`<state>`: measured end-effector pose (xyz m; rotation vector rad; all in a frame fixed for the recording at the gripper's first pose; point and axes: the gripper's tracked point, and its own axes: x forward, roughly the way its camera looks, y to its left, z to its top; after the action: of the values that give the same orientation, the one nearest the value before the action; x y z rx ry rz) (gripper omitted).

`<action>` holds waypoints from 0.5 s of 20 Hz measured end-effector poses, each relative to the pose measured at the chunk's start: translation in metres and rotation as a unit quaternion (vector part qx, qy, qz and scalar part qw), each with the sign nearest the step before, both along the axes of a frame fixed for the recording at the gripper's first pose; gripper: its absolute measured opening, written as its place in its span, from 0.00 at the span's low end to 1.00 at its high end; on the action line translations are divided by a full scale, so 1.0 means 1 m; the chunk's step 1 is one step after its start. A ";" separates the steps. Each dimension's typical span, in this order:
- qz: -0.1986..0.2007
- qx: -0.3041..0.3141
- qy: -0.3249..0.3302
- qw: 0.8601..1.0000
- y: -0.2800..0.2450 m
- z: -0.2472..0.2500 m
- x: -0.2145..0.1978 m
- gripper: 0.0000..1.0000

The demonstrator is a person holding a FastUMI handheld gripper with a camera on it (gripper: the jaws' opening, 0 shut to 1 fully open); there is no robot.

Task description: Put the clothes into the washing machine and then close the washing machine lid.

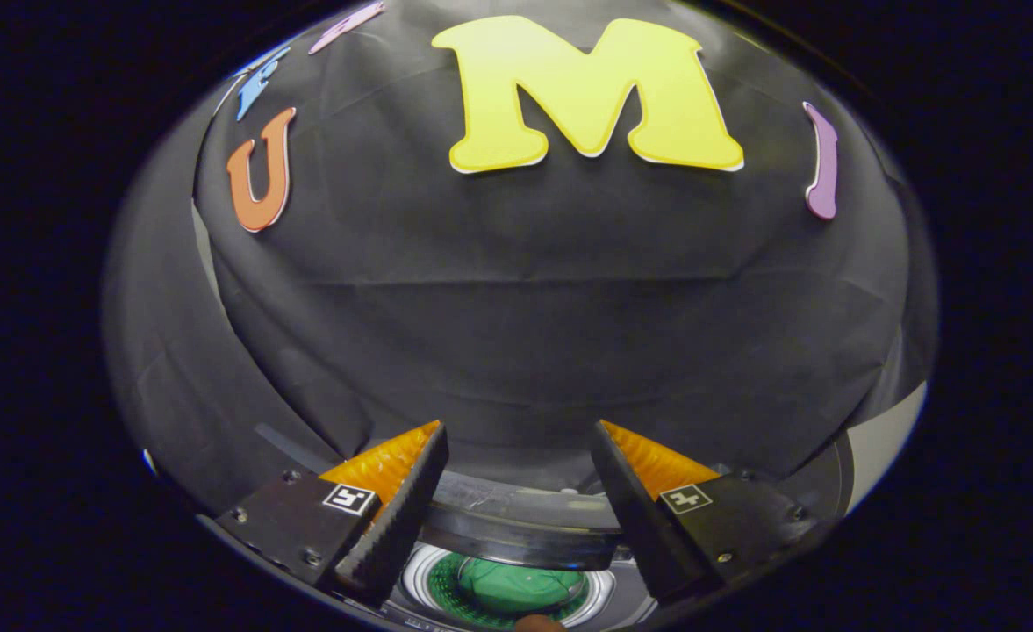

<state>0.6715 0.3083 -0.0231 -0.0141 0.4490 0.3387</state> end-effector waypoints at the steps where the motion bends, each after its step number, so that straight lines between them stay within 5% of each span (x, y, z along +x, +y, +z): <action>1: 0.000 0.000 -0.002 1.000 -0.001 0.000 -0.004 1.00; 10: 0.011 0.001 -0.018 1.000 -0.004 -0.015 -0.055 1.00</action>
<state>0.6161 0.3046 -0.0381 -0.0229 0.4122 0.3604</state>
